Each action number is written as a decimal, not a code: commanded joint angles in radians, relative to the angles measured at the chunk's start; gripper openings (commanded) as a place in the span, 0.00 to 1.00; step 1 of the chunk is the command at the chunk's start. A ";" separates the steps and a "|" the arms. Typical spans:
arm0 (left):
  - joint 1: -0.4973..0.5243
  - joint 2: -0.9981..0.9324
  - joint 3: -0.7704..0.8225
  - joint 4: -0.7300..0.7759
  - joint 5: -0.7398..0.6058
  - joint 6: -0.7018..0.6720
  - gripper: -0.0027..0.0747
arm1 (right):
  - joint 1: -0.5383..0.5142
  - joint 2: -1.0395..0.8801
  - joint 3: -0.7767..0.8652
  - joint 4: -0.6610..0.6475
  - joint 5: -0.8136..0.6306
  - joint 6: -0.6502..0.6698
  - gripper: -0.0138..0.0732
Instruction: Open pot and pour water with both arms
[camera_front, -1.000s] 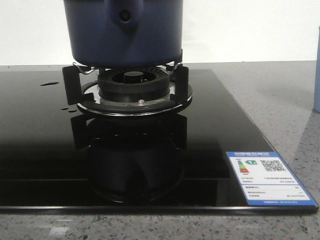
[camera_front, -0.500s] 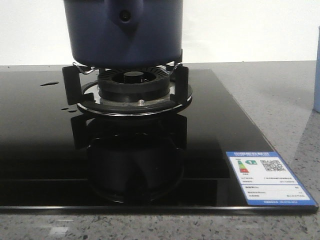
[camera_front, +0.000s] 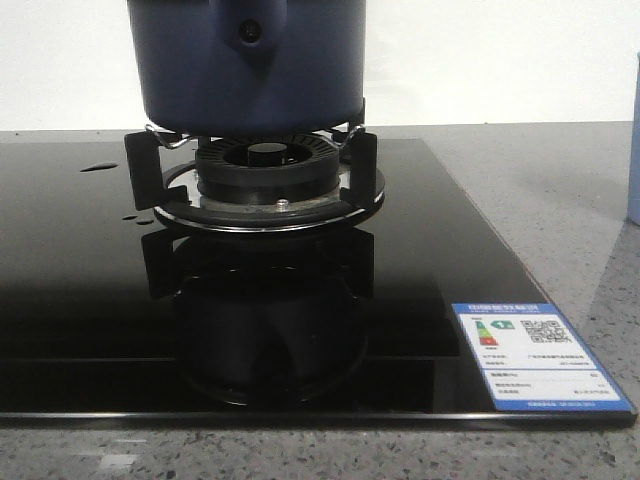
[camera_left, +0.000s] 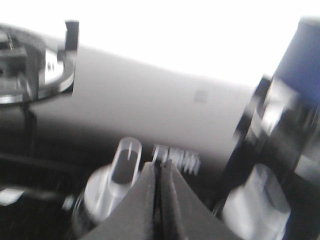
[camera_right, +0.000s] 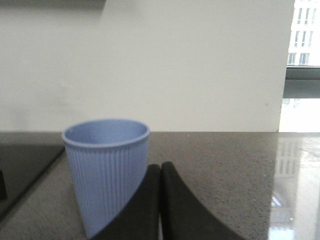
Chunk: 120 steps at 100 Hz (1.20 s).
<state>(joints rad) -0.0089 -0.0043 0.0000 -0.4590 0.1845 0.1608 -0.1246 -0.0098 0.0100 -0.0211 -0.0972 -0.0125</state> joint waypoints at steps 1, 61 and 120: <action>0.001 -0.025 0.034 -0.166 -0.150 -0.011 0.01 | -0.005 -0.019 0.027 0.097 -0.124 0.088 0.07; 0.001 0.016 -0.147 -0.450 -0.021 0.036 0.01 | -0.002 0.032 -0.235 0.355 0.318 0.140 0.07; -0.172 0.452 -0.455 -0.665 0.421 0.566 0.01 | -0.002 0.202 -0.567 0.353 0.826 0.126 0.07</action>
<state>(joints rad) -0.1300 0.3823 -0.4047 -0.9991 0.6033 0.6176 -0.1246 0.1692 -0.5206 0.3308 0.7689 0.1239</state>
